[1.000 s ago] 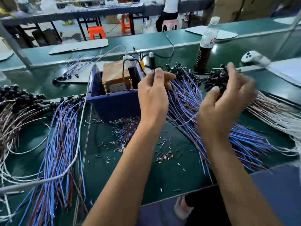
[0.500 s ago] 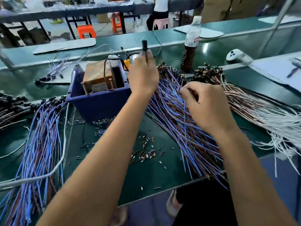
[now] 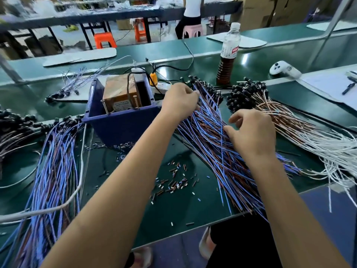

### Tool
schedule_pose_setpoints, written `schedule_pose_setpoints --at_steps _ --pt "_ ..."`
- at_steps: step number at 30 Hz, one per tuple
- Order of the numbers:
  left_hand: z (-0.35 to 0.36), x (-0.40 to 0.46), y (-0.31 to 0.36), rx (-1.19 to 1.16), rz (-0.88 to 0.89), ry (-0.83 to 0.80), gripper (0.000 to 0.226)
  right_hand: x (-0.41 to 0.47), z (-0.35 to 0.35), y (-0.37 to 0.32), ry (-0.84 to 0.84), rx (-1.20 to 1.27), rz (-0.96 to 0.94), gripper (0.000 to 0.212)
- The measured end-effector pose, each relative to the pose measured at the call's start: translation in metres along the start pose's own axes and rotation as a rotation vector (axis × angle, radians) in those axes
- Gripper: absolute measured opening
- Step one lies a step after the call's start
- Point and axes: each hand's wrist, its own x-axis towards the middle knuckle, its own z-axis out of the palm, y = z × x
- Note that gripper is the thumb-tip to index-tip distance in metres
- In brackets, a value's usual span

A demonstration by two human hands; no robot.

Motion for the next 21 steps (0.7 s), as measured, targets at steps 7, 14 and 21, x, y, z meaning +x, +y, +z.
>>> schedule_pose_setpoints --at_steps 7,14,21 --pt "-0.073 -0.067 -0.053 0.256 -0.051 -0.625 0.038 -0.03 0.031 -0.074 0.018 0.196 -0.227 0.004" --pt "-0.174 -0.111 -0.113 0.553 -0.351 -0.485 0.036 -0.094 0.092 -0.177 -0.52 0.189 -0.526 0.01" --pt "-0.228 -0.12 -0.156 0.791 -0.516 -0.004 0.017 -0.109 0.141 -0.258 -0.625 0.229 -0.491 0.018"
